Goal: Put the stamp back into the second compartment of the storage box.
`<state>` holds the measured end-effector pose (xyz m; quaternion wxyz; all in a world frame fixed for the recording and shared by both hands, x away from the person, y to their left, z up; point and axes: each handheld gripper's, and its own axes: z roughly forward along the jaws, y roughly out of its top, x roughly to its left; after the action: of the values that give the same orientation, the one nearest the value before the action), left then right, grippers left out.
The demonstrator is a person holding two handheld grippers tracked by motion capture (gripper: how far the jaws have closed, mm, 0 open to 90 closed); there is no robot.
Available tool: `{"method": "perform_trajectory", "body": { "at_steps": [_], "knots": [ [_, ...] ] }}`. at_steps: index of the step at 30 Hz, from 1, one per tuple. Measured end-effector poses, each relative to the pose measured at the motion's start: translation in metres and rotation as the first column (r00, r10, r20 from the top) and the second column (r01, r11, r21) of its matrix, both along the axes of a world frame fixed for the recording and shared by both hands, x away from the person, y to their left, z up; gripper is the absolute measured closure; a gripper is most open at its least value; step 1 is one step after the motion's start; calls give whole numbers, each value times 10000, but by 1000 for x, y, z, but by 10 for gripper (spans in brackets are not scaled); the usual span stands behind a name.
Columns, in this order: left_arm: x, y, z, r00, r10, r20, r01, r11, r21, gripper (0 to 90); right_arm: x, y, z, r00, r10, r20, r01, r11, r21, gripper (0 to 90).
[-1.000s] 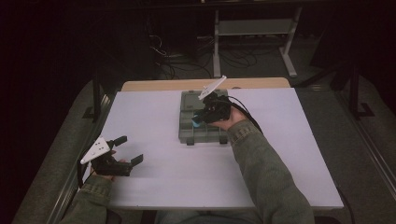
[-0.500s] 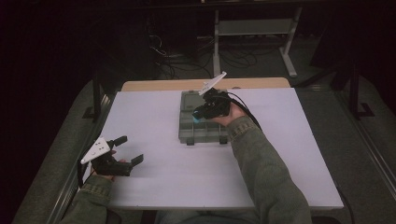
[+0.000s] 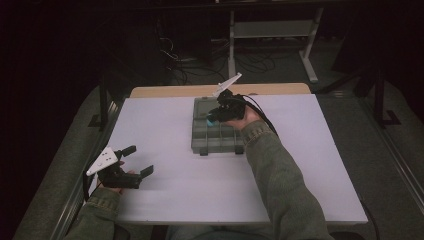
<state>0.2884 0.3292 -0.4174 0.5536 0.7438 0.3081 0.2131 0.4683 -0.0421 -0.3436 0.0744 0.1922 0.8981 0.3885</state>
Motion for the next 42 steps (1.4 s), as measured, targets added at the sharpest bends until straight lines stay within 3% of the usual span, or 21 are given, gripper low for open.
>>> {"method": "perform_trajectory", "body": {
  "at_steps": [5, 6, 17, 21, 24, 30, 31, 32, 33, 34, 35, 36, 39, 40, 42],
  "knots": [
    [0, 0, 0, 10000, 9, -1, -9, 10000, -7, 0, 7, -1, -4, 9978, -493, -444, 502, 9986, 189, 715],
    [0, 0, 0, 10000, 20, 19, -20, 9999, -103, 0, 10, -2, -7, 9992, -365, -176, 367, 9993, 101, 715],
    [0, 0, 0, 10000, 15, -27, -15, 10000, -4, 0, 19, -1, -19, 9939, -888, -652, 903, 9957, 199, 715],
    [0, -1, 0, 10000, 44, -68, -45, 9999, -131, 0, 21, -1, -22, 9926, -1040, -625, 1052, 9943, 163, 715],
    [0, 1, 0, 10000, 6, -27, -5, 10000, 50, 0, 23, 0, -25, 9932, -984, -615, 994, 9950, 128, 709],
    [0, 0, 0, 10000, 18, -54, -18, 10000, -87, 0, 22, -3, -23, 9887, -1346, -660, 1372, 9899, 371, 456],
    [0, 0, 0, 10000, 18, -54, -18, 10000, -87, 0, 22, -3, -23, 9887, -1346, -660, 1372, 9899, 371, 456],
    [0, 0, 0, 10000, 16, -49, -17, 9999, -108, 0, 21, -6, -21, 9887, -1350, -656, 1376, 9898, 366, 362],
    [0, 0, 0, 10000, 16, -49, -17, 9999, -108, 0, 21, -6, -21, 9887, -1350, -656, 1376, 9898, 366, 362],
    [0, 0, 0, 10000, 19, -58, -19, 9999, -107, 0, 20, -7, -19, 9886, -1359, -647, 1387, 9894, 422, 240],
    [0, -1, 0, 10000, 17, -63, -18, 9999, -126, 0, 20, -7, -19, 9886, -1359, -647, 1387, 9894, 422, 240],
    [0, -1, 0, 10000, 20, -53, -21, 9999, -121, 0, 17, -8, -16, 9839, -1536, -918, 1602, 9847, 689, 139],
    [0, -2, 0, 10000, 31, -78, -33, 9997, -247, 0, 16, -9, -15, 9839, -1567, -860, 1629, 9841, 711, 90],
    [0, 0, 0, 10000, -3, -61, 3, 10000, 22, 0, 15, -9, -14, 9840, -1590, -804, 1650, 9835, 747, 47],
    [0, 0, 0, 10000, -8, -69, 7, 10000, -28, 0, 14, -10, -13, 9828, -1694, -737, 1749, 9817, 755, 3]
  ]
}}
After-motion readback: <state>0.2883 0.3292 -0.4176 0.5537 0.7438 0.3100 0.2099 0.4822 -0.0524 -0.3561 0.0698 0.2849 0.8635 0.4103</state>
